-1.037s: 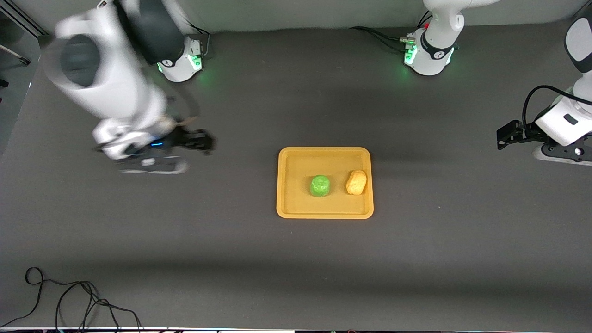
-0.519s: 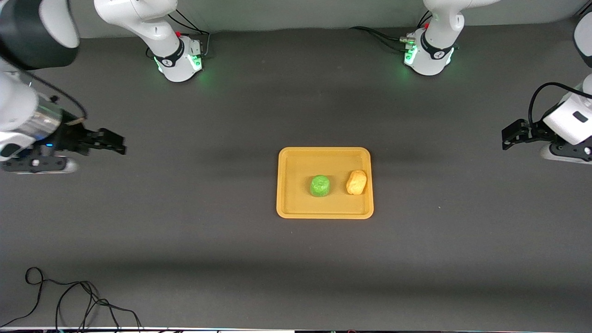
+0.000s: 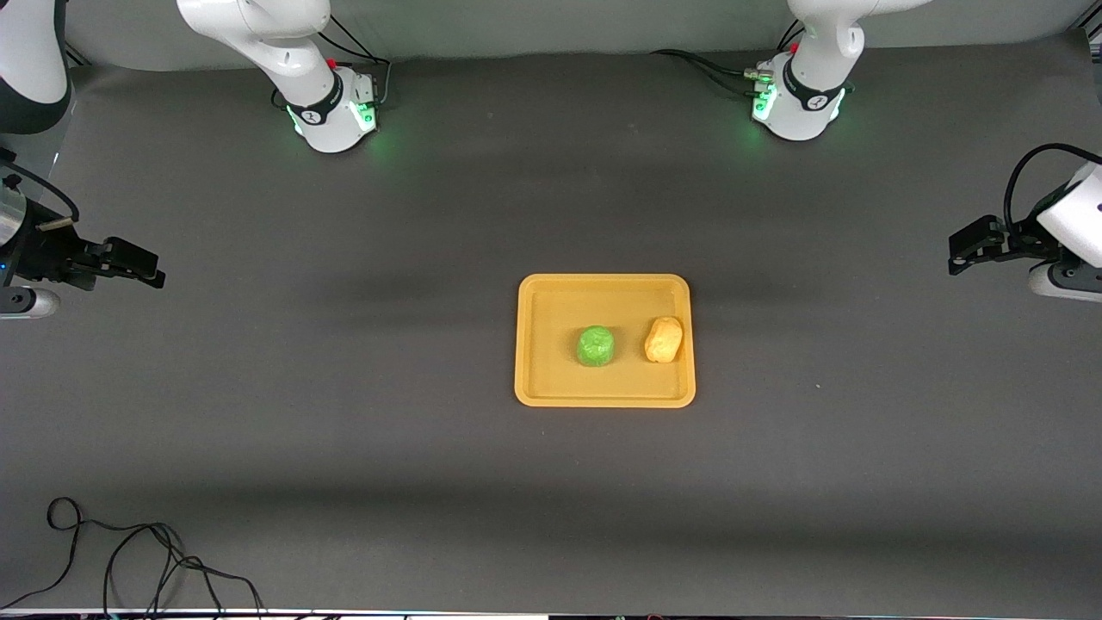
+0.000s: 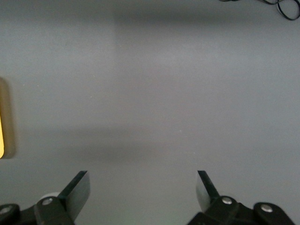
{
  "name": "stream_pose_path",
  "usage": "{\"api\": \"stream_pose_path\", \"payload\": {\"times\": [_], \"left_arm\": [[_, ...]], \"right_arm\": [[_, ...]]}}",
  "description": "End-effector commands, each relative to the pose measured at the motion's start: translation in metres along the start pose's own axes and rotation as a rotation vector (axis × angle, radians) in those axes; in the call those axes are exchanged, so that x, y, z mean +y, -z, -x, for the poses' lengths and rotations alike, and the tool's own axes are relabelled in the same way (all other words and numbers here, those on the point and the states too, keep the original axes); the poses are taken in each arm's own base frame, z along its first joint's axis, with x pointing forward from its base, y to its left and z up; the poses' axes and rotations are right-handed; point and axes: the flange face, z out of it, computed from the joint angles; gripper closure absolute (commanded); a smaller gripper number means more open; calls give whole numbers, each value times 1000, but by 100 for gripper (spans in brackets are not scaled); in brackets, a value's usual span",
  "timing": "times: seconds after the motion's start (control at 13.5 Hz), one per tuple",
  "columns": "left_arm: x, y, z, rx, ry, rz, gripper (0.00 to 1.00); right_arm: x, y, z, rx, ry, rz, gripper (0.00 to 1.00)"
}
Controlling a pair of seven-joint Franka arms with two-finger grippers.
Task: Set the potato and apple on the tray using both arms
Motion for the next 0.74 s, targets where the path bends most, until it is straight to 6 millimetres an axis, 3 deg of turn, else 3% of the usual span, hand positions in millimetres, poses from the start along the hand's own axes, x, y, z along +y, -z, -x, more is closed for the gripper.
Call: {"api": "stream_pose_path", "payload": {"times": [0.0, 0.67], "left_arm": [[5, 4, 1, -16, -13, 9, 0], [7, 1, 4, -22, -20, 7, 0]], "right_arm": [[-5, 7, 5, 14, 33, 27, 0], [-5, 15, 9, 10, 20, 10, 0]]}}
